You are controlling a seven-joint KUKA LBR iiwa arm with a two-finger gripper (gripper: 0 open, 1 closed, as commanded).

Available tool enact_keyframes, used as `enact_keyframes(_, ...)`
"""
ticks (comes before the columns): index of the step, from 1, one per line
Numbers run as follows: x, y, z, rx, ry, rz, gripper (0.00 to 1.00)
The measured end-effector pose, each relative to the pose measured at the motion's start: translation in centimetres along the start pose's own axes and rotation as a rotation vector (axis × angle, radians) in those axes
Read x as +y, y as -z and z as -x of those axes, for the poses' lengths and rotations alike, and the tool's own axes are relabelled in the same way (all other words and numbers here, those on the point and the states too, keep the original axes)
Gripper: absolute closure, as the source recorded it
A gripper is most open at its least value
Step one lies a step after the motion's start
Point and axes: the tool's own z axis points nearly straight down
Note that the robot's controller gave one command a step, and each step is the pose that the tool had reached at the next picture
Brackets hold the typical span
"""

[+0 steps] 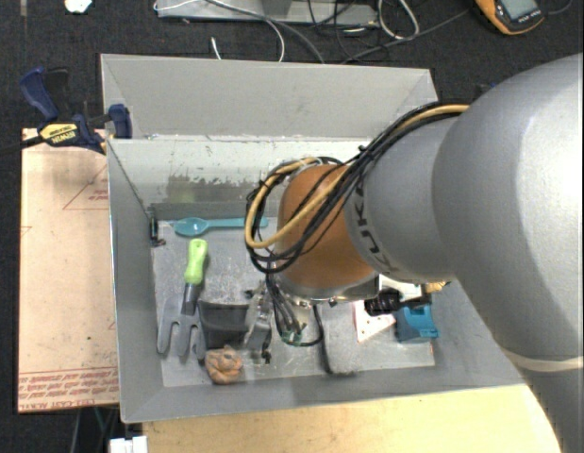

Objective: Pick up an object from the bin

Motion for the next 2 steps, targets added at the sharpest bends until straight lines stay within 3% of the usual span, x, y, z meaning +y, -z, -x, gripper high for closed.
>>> enact_keyframes(2,0.2,7.7,0.2,-0.006,0.002,0.003,1.0)
